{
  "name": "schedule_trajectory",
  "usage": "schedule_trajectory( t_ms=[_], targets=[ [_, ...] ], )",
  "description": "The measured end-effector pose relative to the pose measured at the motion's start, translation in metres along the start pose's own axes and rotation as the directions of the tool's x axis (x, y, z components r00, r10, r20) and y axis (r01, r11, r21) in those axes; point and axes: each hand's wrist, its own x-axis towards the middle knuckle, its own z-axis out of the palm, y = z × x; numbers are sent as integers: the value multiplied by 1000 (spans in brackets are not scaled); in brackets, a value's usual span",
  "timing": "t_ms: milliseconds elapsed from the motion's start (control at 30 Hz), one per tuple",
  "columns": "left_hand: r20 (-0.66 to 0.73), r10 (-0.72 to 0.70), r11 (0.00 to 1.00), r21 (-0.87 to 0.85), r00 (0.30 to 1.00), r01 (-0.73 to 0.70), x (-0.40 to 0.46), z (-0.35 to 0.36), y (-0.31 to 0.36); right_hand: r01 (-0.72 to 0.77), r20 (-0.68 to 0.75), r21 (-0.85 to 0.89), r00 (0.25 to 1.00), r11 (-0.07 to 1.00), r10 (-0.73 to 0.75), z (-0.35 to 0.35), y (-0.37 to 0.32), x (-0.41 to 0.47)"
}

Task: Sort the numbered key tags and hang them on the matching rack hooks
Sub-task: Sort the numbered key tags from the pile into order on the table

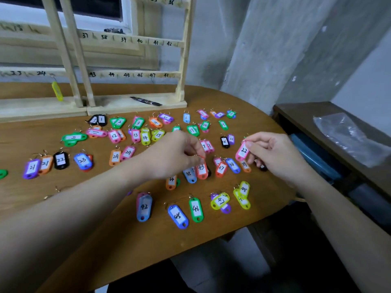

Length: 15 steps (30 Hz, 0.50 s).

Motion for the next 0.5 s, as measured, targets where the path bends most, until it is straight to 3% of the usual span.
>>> schedule_trajectory(
  t_ms=[500],
  targets=[
    [87, -31, 999, -37, 996, 34, -39, -14, -12, 30, 156, 38, 987, 999, -35, 39, -2, -25]
  ],
)
